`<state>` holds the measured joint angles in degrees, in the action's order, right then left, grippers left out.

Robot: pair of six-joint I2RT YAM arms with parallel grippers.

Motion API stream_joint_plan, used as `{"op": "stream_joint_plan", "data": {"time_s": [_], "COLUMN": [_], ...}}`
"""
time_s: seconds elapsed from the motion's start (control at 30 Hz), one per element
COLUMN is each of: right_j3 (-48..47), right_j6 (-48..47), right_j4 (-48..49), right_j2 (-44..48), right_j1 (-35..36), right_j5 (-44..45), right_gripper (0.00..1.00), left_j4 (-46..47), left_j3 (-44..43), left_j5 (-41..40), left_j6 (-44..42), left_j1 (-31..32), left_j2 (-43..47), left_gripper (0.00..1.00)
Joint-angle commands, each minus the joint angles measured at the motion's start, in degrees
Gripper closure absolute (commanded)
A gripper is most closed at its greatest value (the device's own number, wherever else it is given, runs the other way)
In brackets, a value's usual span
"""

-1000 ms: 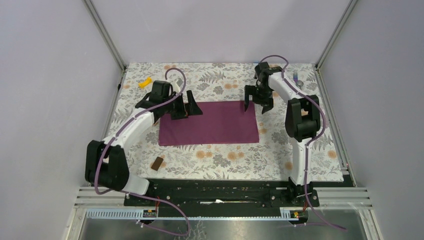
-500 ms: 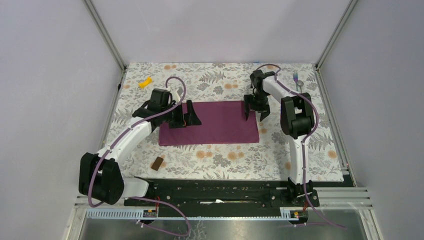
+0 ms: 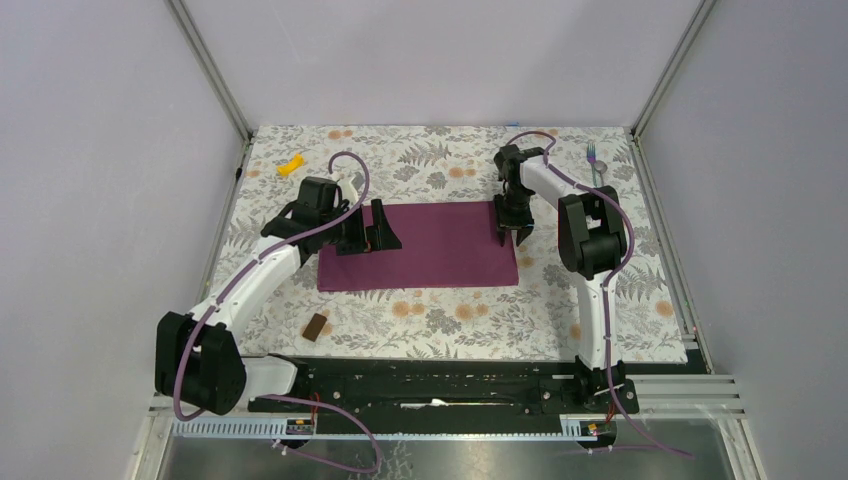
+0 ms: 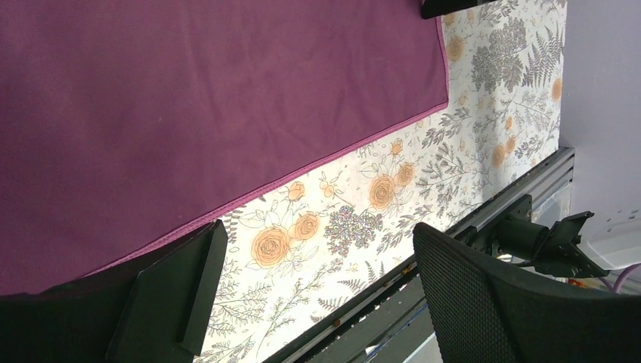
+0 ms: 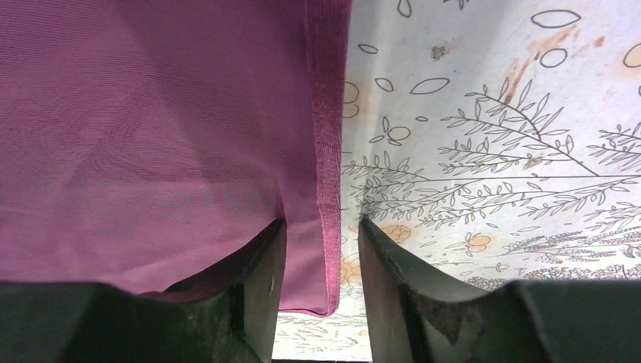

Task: Fold the napkin into a case and place the utensils inside
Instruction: Pick up the rectangle-folded napkin from the center of the board.

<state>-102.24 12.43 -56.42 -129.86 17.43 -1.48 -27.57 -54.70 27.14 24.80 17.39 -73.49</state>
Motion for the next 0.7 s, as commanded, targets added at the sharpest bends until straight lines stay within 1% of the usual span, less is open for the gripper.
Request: {"op": "stream_joint_plan", "data": {"time_s": [0.0,0.13,0.17,0.23,0.3,0.37,0.43,0.6,0.67], "right_j3": [2.8,3.5,3.6,3.7,4.3,4.0,2.7,0.3,-0.7], "right_j6": [-2.5,-3.6,-3.6,-3.5,-3.0,-3.0,-4.0,-6.7,-7.6], "right_j4": [3.2,3.0,3.0,3.3,4.4,4.6,3.6,1.8,1.7], "right_j2": [-4.2,-5.3,-5.5,-5.4,-4.0,-2.9,-2.6,-4.4,-5.3], "right_j1": [0.0,0.1,0.1,0.2,0.2,0.1,-0.2,-2.6,-2.7], "right_j5": [2.4,4.2,4.3,3.8,2.5,2.0,6.1,10.3,13.6], "right_gripper": [0.56,0.67,0.68,0.68,0.62,0.59,0.58,0.57,0.57], "left_j4": [0.0,0.0,0.0,0.0,0.0,0.0,-0.3,-0.2,-0.2], "left_j3": [0.0,-0.1,-0.3,-0.4,-0.5,-0.5,-0.6,-0.5,-0.6], "left_j5": [0.1,0.3,0.4,0.5,0.6,0.6,0.7,1.5,1.8], "left_j6": [-1.3,-1.2,-1.1,-1.1,-1.2,-1.2,-1.2,-0.8,-0.8], "left_j1": [0.1,0.1,0.1,0.1,0.1,0.1,0.1,0.1,0.1], "left_j2": [2.5,2.7,2.7,2.7,2.6,2.5,2.4,2.7,2.8], "left_gripper": [0.01,0.01,0.01,0.01,0.01,0.01,0.01,0.01,0.01]}}
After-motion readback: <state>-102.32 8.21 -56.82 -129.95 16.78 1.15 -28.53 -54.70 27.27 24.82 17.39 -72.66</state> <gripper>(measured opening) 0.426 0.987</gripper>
